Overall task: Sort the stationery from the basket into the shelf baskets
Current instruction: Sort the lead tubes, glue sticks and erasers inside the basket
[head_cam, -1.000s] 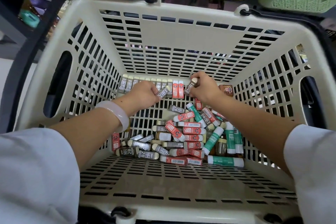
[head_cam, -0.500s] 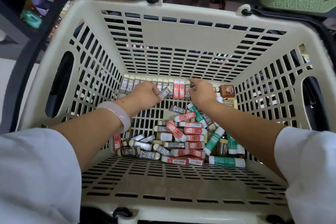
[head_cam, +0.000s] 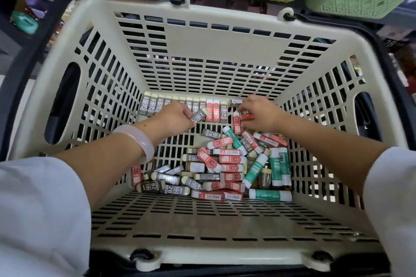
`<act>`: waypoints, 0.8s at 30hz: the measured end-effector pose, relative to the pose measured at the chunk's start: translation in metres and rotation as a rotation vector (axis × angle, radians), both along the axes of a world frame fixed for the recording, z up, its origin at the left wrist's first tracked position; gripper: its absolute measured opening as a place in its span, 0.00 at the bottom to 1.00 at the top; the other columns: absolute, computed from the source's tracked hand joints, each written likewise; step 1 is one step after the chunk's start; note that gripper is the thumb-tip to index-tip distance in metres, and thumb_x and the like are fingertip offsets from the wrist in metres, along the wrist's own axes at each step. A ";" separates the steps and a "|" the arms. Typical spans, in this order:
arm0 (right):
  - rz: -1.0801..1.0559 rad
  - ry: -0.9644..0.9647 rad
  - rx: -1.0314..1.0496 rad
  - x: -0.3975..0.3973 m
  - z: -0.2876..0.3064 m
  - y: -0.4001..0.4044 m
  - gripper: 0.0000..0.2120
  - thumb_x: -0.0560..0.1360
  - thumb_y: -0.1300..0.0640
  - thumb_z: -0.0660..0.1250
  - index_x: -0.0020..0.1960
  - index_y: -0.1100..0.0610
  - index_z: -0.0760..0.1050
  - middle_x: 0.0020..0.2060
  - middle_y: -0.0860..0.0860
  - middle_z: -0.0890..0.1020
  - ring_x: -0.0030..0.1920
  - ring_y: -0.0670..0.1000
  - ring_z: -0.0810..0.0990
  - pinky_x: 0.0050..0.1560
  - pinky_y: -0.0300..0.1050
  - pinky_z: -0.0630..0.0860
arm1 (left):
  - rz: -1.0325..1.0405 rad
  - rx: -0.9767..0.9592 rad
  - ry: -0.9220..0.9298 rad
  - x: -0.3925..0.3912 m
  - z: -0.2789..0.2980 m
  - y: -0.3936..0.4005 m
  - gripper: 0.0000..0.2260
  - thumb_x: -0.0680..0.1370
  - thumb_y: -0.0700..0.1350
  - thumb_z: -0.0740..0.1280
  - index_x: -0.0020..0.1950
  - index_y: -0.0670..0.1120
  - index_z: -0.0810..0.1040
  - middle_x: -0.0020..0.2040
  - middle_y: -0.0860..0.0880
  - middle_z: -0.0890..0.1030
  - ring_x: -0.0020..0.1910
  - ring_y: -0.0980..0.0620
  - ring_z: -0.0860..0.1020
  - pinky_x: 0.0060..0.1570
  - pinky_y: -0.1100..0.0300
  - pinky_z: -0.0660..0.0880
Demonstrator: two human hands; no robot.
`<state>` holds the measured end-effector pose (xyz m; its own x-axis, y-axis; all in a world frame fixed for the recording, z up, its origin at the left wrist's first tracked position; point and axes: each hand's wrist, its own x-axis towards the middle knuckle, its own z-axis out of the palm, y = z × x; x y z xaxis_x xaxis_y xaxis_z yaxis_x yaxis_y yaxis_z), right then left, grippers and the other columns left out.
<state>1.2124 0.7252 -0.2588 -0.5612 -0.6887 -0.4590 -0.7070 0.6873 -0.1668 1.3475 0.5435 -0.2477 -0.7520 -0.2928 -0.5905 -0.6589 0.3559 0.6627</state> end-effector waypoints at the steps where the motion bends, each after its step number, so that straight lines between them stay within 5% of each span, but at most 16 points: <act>1: 0.042 0.002 0.047 0.000 0.000 0.001 0.24 0.73 0.52 0.67 0.67 0.55 0.68 0.61 0.54 0.70 0.61 0.53 0.68 0.63 0.48 0.68 | -0.003 -0.004 -0.005 0.000 0.000 0.001 0.04 0.75 0.37 0.66 0.46 0.44 0.74 0.48 0.42 0.77 0.50 0.44 0.78 0.58 0.48 0.74; 5: 0.103 -0.001 0.174 0.005 -0.010 -0.001 0.40 0.69 0.44 0.69 0.74 0.54 0.55 0.69 0.56 0.62 0.68 0.57 0.63 0.67 0.55 0.66 | -0.009 -0.008 -0.004 0.000 0.001 0.002 0.07 0.76 0.38 0.66 0.40 0.47 0.72 0.44 0.43 0.78 0.45 0.47 0.77 0.56 0.50 0.75; 12: 0.160 0.055 0.285 0.004 -0.015 -0.011 0.41 0.65 0.43 0.72 0.70 0.52 0.57 0.65 0.56 0.66 0.66 0.58 0.64 0.63 0.61 0.63 | -0.007 0.006 0.006 0.002 0.001 0.001 0.07 0.75 0.37 0.66 0.40 0.46 0.72 0.44 0.41 0.78 0.43 0.46 0.77 0.55 0.49 0.75; 17: 0.139 -0.238 0.303 0.005 -0.010 -0.012 0.36 0.65 0.47 0.75 0.64 0.55 0.60 0.53 0.52 0.74 0.52 0.53 0.74 0.54 0.50 0.74 | -0.001 0.025 0.007 0.001 0.002 0.001 0.06 0.75 0.37 0.66 0.41 0.46 0.72 0.43 0.41 0.79 0.43 0.46 0.77 0.56 0.47 0.75; 21: -0.015 -0.510 0.339 0.001 0.005 -0.012 0.22 0.70 0.53 0.71 0.58 0.54 0.63 0.40 0.50 0.79 0.41 0.54 0.79 0.37 0.43 0.76 | -0.014 0.018 0.007 0.001 0.004 0.002 0.05 0.75 0.38 0.66 0.41 0.45 0.73 0.44 0.41 0.79 0.44 0.47 0.77 0.54 0.48 0.76; 24: -0.085 -0.646 0.297 0.011 0.011 -0.003 0.23 0.73 0.52 0.69 0.63 0.52 0.62 0.55 0.58 0.79 0.55 0.59 0.79 0.54 0.50 0.76 | -0.033 0.024 0.012 0.001 0.004 0.003 0.05 0.76 0.38 0.66 0.42 0.45 0.73 0.41 0.45 0.78 0.38 0.53 0.76 0.50 0.53 0.76</act>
